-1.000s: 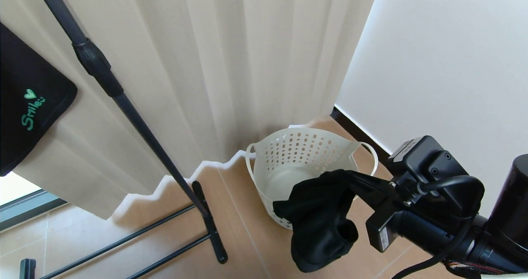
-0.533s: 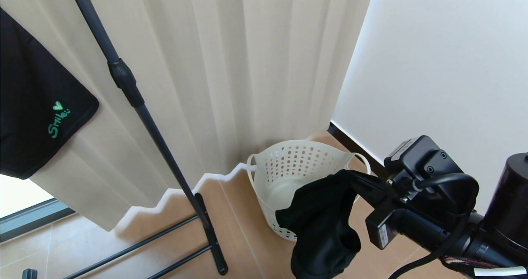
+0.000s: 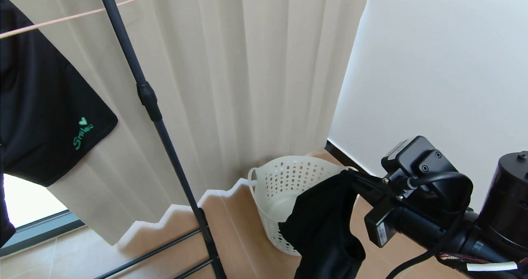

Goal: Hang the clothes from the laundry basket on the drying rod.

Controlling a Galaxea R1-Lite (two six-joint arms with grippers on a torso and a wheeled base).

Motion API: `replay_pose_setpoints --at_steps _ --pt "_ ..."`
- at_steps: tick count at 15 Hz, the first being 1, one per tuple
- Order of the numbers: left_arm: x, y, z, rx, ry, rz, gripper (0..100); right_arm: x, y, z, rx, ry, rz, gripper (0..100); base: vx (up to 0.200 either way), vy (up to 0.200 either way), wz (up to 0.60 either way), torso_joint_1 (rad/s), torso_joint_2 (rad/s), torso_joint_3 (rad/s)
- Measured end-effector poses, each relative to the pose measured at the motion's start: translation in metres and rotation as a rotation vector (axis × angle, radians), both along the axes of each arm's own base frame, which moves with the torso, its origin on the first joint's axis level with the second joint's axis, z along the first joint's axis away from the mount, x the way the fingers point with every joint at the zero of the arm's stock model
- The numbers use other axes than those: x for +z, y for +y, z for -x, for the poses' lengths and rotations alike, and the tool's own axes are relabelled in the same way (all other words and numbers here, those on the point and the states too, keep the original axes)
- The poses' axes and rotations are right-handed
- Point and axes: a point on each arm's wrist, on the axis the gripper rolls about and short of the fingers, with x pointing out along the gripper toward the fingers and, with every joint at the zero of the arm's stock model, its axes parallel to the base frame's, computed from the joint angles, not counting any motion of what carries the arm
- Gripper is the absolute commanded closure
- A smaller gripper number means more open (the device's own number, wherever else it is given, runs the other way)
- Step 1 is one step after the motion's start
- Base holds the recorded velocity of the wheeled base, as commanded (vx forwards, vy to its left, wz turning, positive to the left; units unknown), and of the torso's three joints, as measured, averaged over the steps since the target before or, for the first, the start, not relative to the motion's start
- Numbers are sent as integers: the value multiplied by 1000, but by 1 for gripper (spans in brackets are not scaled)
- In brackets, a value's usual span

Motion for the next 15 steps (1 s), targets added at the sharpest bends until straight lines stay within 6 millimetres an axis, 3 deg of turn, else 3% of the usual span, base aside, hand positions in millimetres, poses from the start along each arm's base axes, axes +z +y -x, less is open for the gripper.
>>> replay_pose_setpoints --at_steps 8,15 --pt "0 0 0 0 -1 0 0 -4 2 -2 1 11 14 100 0 0 0 69 -430 -272" --pt "0 0 0 0 -1 0 0 -6 3 -2 2 16 19 100 0 0 0 157 -479 -333"
